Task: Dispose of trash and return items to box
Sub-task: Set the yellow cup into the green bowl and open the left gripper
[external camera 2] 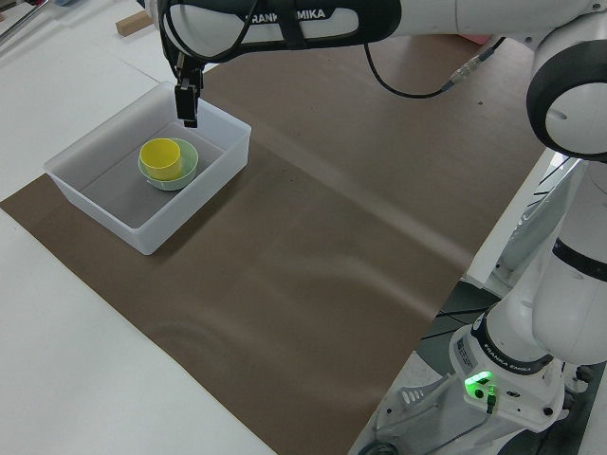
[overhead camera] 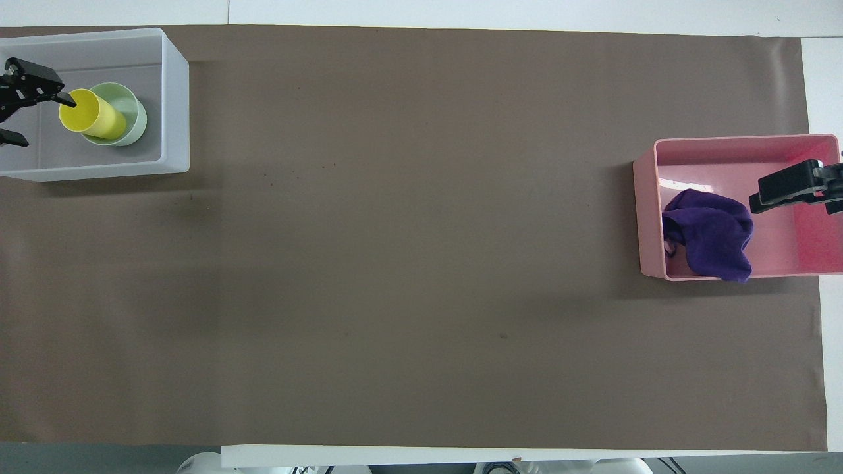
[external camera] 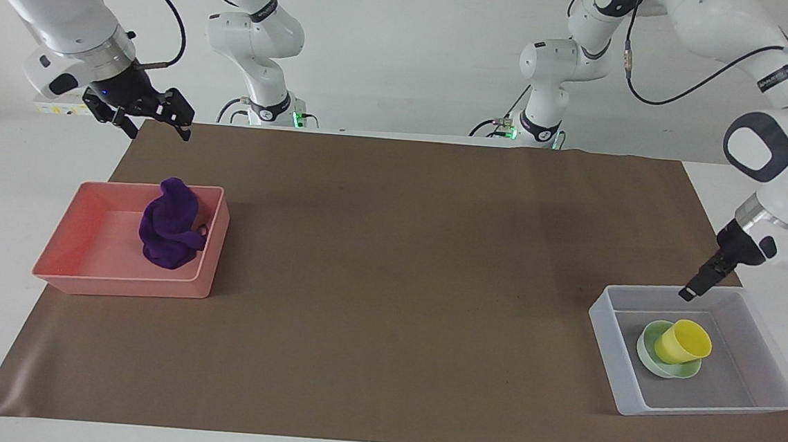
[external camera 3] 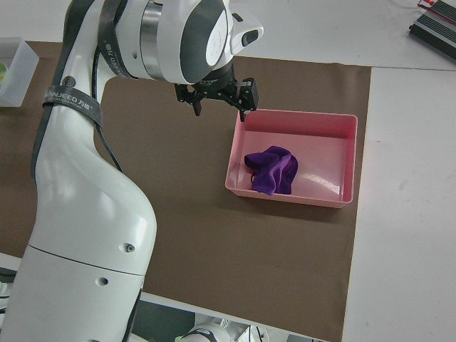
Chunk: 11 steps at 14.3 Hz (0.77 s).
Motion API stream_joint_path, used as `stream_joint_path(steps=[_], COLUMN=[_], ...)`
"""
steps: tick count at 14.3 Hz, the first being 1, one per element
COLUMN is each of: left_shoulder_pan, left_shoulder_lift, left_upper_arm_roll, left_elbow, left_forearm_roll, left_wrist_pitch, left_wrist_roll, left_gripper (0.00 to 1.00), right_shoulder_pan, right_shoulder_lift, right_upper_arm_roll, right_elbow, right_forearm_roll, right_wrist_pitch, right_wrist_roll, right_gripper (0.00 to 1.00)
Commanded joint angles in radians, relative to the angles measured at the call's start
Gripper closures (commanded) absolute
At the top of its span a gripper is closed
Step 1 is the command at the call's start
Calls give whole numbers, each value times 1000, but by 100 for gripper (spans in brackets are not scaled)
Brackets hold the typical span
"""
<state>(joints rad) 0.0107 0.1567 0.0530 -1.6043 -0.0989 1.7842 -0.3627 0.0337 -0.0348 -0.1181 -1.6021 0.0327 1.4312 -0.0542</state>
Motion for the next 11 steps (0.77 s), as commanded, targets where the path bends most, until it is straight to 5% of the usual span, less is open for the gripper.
stream_joint_path(steps=[1,4,7,11], left_shoulder_pan=[-26,-44,-89,-120], left_shoulder_lift=[-178,-273,-299,-223], left_upper_arm_roll=[5,-25,-48,-47], left_elbow=[-68,-39,-52,36], left_forearm_roll=[18,18,51,148], left_wrist_pitch=[-190,-314,-299,-288], left_wrist_roll=[137,200,317,352], left_gripper=[0,0,0,0], right_shoulder_pan=[-5,-3,0,2], right_shoulder_lift=[-34,-39,-40,-43], right_upper_arm_roll=[3,3,3,3], right_elbow=[-33,-33,-33,-35], right_forearm_roll=[-7,-7,-7,-7], right_wrist_pitch=[14,3,2,2], right_wrist_roll=[-12,-18,-18,-16], right_gripper=[0,0,0,0])
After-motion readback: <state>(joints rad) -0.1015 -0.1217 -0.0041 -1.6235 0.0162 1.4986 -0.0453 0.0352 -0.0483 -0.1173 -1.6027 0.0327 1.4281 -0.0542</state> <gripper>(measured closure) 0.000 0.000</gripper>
